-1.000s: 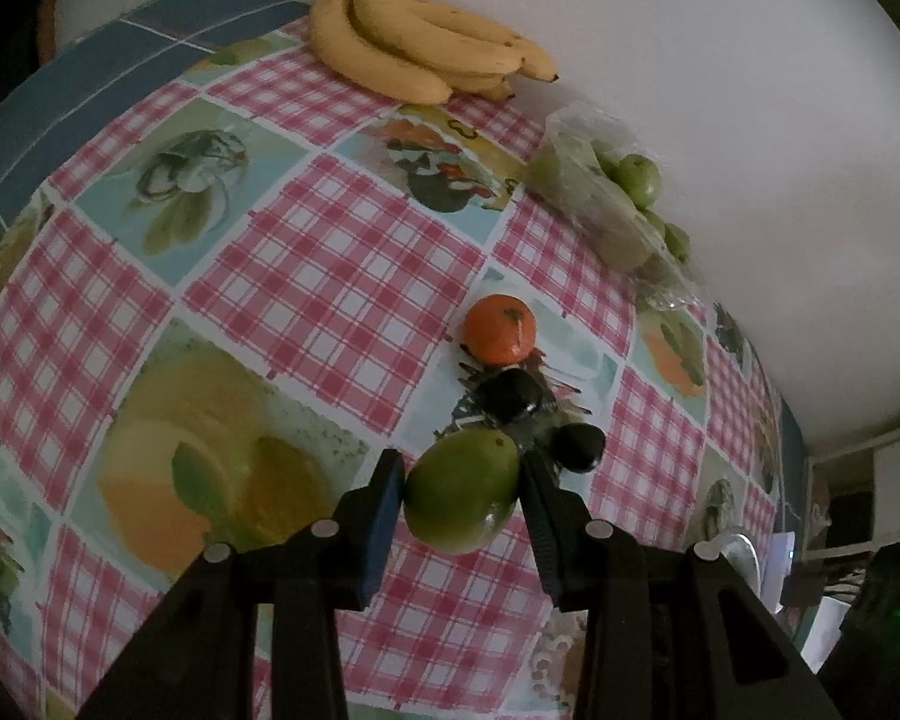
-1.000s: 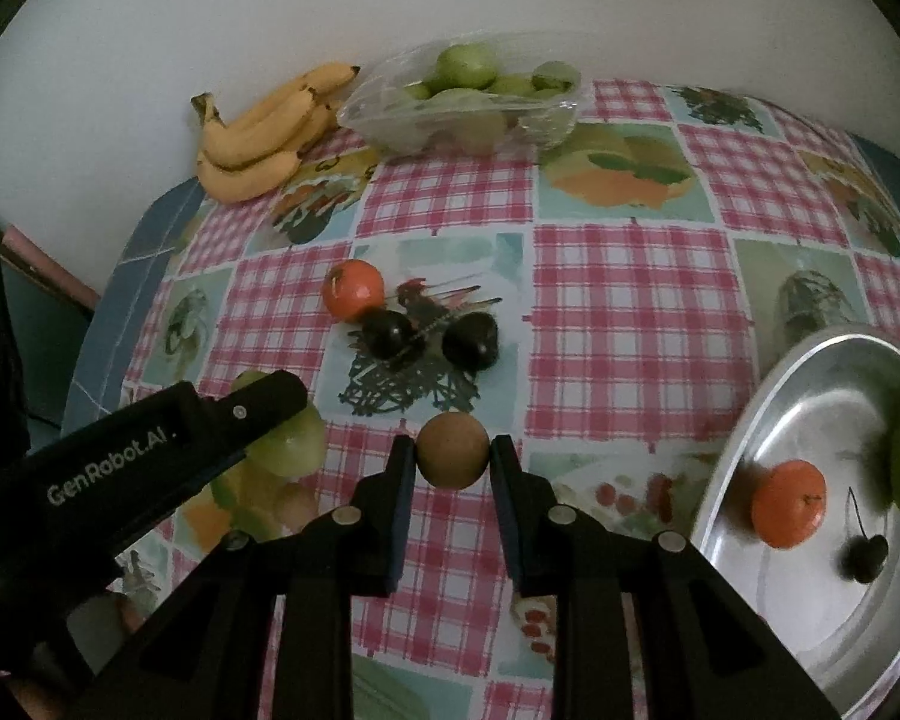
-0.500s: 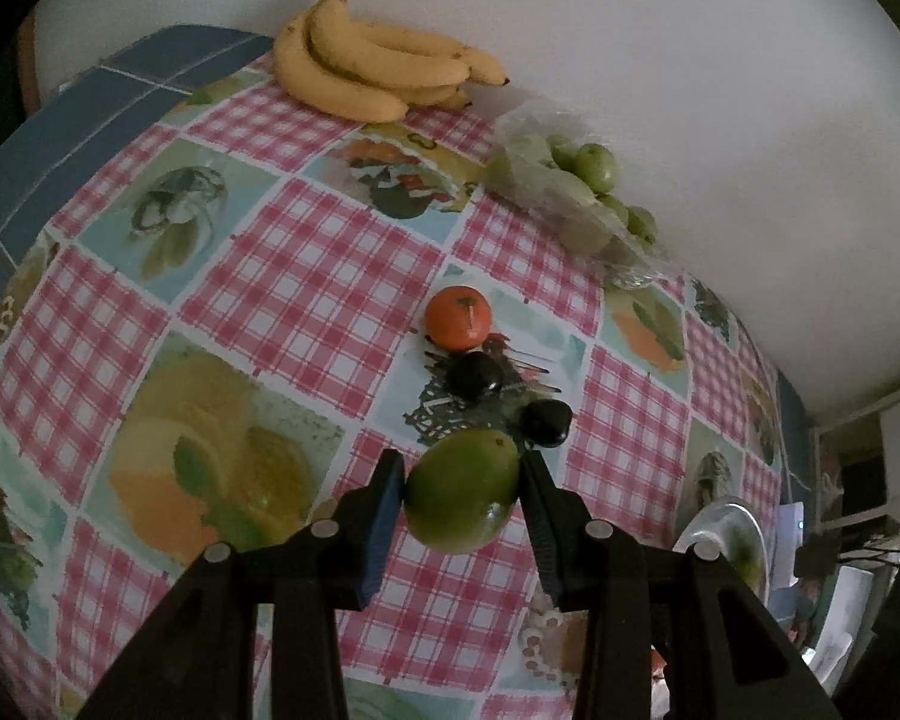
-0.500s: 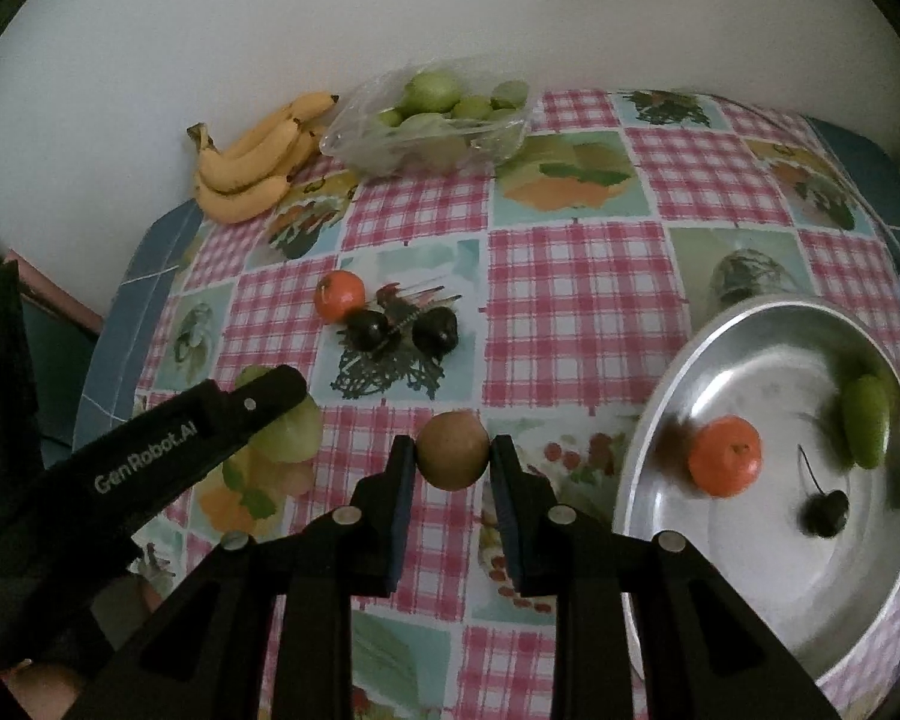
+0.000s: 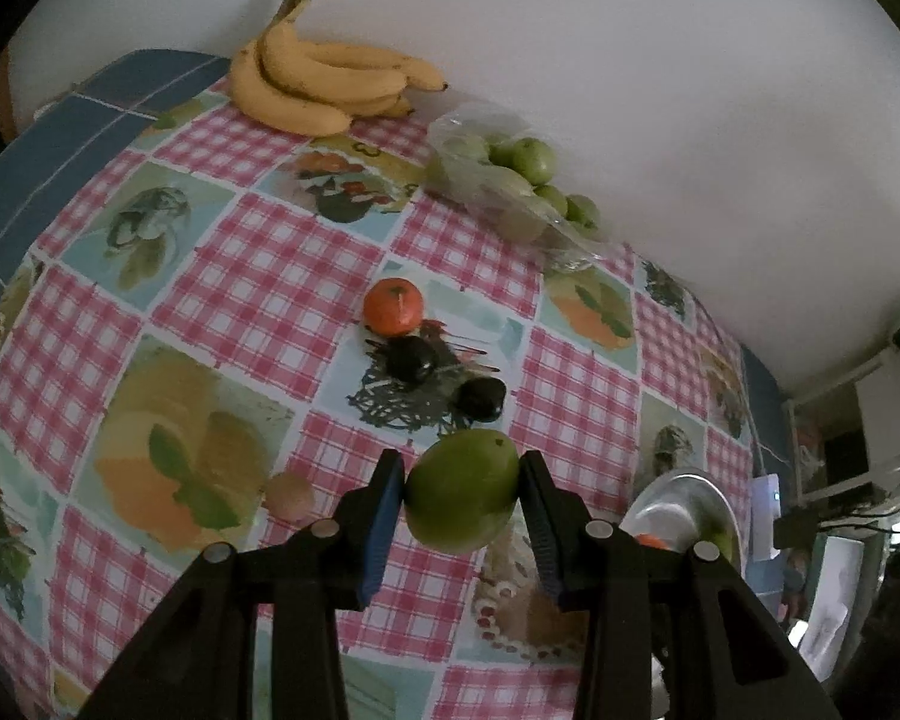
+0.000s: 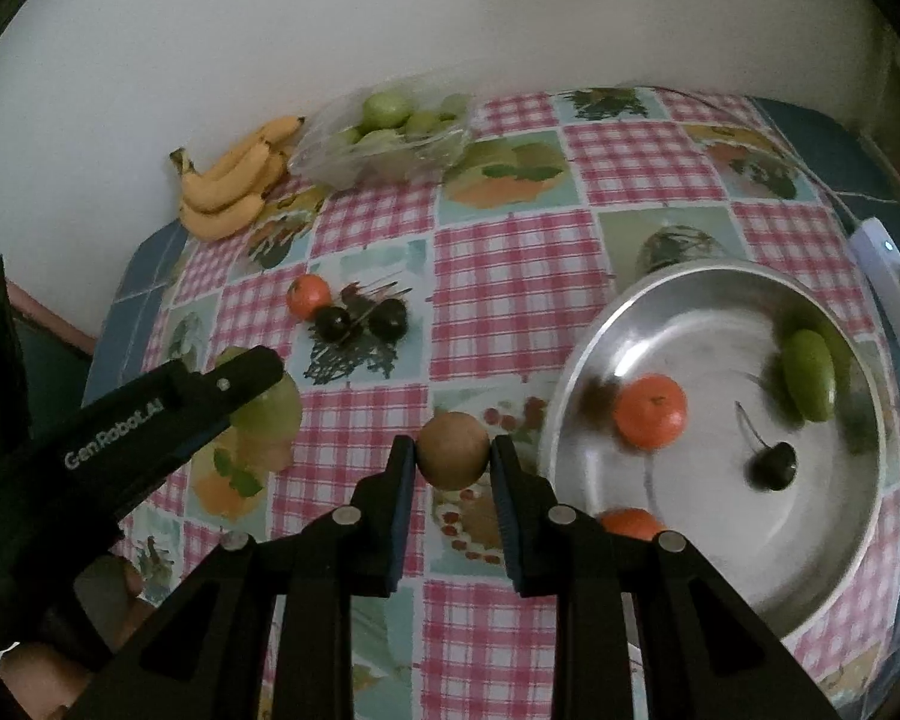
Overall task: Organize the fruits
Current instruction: 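Carry the pear in the left tool while the right tool carries the brown fruit over the bowl, then open the right tool to drop the brown fruit while the left tool releases the pear into the bowl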
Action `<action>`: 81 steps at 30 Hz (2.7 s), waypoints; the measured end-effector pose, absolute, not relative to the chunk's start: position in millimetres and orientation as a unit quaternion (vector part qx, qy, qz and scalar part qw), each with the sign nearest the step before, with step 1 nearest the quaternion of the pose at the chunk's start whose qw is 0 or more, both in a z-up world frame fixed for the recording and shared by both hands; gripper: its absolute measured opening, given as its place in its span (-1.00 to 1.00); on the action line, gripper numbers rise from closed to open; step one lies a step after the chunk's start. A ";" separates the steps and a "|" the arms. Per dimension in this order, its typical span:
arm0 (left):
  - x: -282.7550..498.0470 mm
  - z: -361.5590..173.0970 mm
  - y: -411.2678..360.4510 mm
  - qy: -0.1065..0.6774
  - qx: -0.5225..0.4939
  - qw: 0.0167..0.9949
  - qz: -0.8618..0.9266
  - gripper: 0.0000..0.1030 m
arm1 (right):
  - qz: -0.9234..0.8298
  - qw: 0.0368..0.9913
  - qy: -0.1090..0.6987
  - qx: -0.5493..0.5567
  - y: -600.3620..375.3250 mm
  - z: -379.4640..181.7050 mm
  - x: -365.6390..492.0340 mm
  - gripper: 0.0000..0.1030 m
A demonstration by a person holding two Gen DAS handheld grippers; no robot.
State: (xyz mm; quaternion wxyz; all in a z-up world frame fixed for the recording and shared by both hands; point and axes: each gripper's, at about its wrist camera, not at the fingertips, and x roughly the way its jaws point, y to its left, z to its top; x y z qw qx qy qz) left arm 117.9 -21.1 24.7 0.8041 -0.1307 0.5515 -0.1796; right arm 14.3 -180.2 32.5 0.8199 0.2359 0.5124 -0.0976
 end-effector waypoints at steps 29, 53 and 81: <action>57.0 33.2 -123.7 0.548 -0.010 0.787 -0.283 -0.19 | -0.215 0.780 0.488 0.326 -304.9 19.7 -50.1 -0.48; 31.2 -1.4 -173.6 0.561 0.069 0.760 -0.321 -0.19 | -0.210 0.766 0.513 0.326 -312.2 -15.8 -41.8 -0.48; 34.7 -14.0 -175.1 0.574 0.073 0.751 -0.319 -0.18 | -0.209 0.758 0.540 0.300 -306.1 -21.3 -31.4 -0.44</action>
